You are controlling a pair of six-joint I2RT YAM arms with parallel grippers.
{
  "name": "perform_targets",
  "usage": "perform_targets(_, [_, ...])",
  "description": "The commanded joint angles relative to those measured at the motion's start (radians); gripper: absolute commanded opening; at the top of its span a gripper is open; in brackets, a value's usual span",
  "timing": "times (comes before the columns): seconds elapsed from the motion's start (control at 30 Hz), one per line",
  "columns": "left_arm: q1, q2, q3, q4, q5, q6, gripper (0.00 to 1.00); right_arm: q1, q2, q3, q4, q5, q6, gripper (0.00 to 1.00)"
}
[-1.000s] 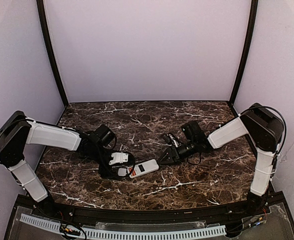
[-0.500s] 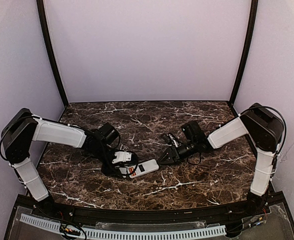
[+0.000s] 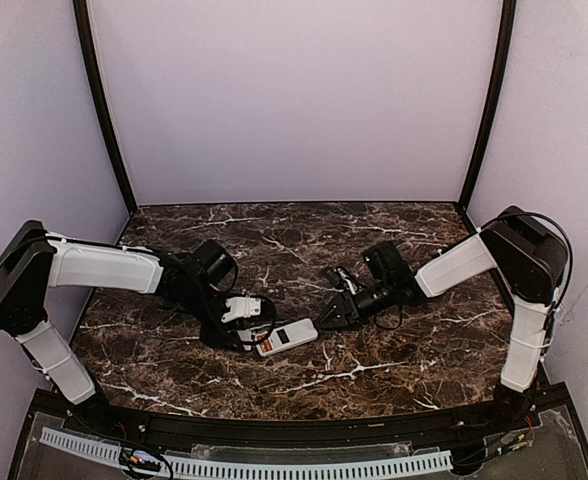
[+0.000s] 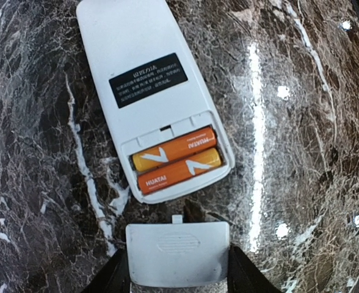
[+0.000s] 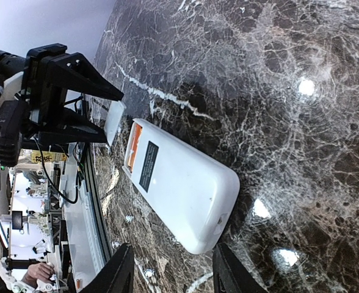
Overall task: Load the batteries into the remote control
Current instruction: Pick up the battery cover from the center of the board.
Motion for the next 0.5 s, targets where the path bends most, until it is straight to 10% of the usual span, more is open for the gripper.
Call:
perform_targets(0.0, [-0.050,-0.040,0.065,-0.068,-0.078,-0.157,0.43,0.005,0.013,-0.001,0.024,-0.002,0.001,0.43])
perform_targets(0.47, [-0.146,0.077,0.184,-0.106,-0.186,-0.417,0.40,0.020,0.016,-0.004,0.021,0.024,0.009,0.42])
